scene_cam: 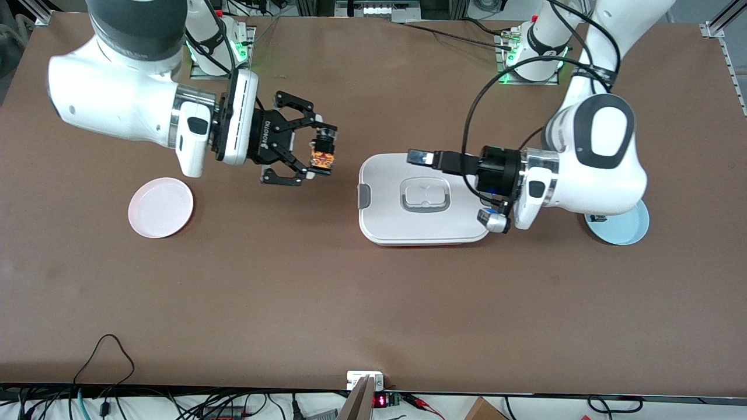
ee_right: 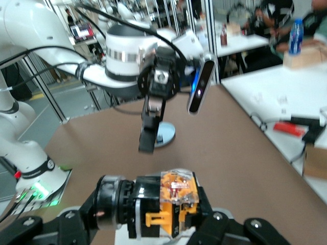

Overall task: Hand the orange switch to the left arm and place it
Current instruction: 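Lift the switch over the box while the left gripper reaches toward it, then close the left gripper on the orange switch held by the right gripper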

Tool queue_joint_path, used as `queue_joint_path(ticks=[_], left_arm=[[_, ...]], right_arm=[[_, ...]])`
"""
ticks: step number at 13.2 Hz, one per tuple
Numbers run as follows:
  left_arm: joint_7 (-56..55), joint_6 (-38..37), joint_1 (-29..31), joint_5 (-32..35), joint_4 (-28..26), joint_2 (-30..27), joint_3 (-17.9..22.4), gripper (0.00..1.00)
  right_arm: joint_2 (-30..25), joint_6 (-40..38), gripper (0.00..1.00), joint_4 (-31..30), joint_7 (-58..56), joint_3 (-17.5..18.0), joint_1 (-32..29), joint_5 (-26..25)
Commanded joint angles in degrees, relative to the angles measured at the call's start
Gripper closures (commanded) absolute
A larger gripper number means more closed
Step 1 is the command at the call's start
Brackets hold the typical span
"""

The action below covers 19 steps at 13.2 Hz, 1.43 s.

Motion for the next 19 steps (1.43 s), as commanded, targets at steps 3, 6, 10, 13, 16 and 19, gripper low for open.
queue_joint_path(ticks=[3, 6, 10, 13, 16, 19], left_arm=[[-1.81, 7.14, -4.37, -4.59, -0.11, -0.97, 0.65, 0.0], [-1.72, 8.63, -4.64, -5.9, 0.34, -1.06, 0.65, 0.0], [-1.03, 14.78, -7.44, -8.28, 0.51, -1.23, -0.05, 0.02], [-1.02, 14.97, -7.54, -8.28, 0.69, -1.23, -0.14, 0.07], [-1.46, 14.36, -6.58, -8.19, 0.6, -1.32, -0.14, 0.09], [-1.81, 10.6, -4.74, -7.84, -0.01, -1.85, -0.05, 0.09]], right_arm=[[2.21, 3.87, 0.95, -2.05, -14.72, -0.1, 2.51, 18.71], [2.91, 3.88, 0.95, -2.4, -17.99, -0.1, 3.29, 24.27], [4.14, 3.96, 0.95, -2.4, -18.6, -0.1, 5.05, 29.62], [4.59, 5.71, 0.95, -2.32, -19.84, -0.18, 6.64, 31.57], [4.59, 5.98, 0.95, -2.4, -19.84, -0.19, 7.08, 31.49], [4.5, 6.07, 0.95, -2.49, -19.75, -0.19, 6.99, 31.22]])
